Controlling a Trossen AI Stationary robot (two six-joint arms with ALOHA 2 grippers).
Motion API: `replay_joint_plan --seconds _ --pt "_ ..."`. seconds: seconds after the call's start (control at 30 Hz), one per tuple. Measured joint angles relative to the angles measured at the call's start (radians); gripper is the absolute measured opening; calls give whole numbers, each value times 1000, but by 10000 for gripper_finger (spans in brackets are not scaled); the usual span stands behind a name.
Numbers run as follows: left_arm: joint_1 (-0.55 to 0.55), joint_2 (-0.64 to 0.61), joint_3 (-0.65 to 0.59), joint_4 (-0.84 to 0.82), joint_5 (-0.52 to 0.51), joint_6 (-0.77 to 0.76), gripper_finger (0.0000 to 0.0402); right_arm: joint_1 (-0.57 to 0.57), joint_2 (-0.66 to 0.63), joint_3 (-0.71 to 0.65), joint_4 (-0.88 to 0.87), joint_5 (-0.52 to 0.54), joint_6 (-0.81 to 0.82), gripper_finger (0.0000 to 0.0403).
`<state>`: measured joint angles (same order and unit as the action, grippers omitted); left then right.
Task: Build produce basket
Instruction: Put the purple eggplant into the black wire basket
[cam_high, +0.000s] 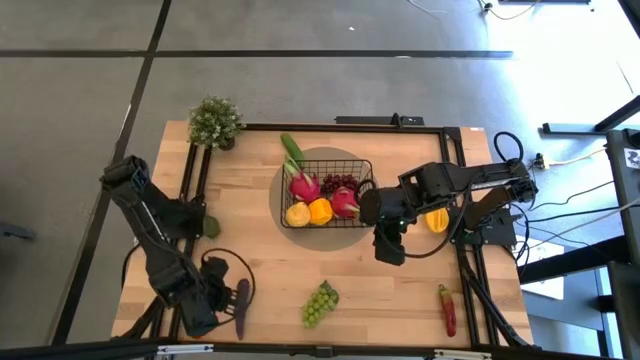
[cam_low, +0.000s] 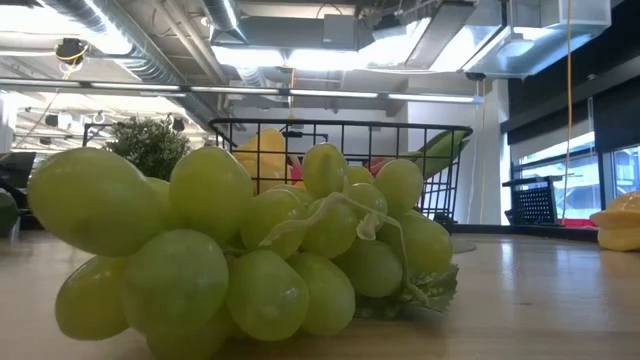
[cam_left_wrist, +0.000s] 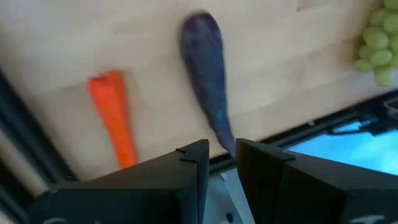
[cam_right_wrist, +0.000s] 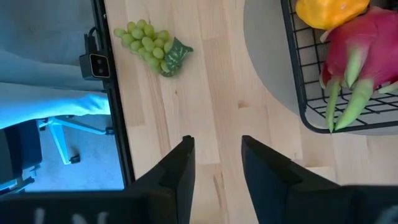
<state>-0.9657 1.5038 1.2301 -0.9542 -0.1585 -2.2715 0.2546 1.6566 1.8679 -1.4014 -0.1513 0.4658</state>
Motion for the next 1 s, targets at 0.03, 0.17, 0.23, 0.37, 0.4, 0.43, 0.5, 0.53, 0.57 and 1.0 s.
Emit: replay_joint_plan --seconds 0.03,0.17,0.23,0.37,0.4,0.43,0.5,0.53,0.57,1.0 --pt "0 13 0 23 0 0 69 0 0 0 0 0 0 122" --pt "8 61 0 100 0 -27 69 0 0 0 0 0 0 122" --pt "12 79 0 118 9 -72 69 0 0 0 1 0 1 122" --pt "10 102 0 113 62 -152 69 0 0 0 8 0 0 122" --pt "10 106 0 113 66 -162 69 0 0 0 8 0 1 122" --pt "11 107 0 114 67 -171 69 0 0 0 8 0 2 122" --pt "12 108 0 114 64 -190 69 0 0 0 9 0 0 122" --pt "14 107 0 114 64 -194 69 0 0 0 13 0 0 122" --pt "18 107 0 115 65 -196 69 0 0 0 19 0 1 122" --pt "59 107 0 118 67 -180 69 0 0 0 70 0 0 122"
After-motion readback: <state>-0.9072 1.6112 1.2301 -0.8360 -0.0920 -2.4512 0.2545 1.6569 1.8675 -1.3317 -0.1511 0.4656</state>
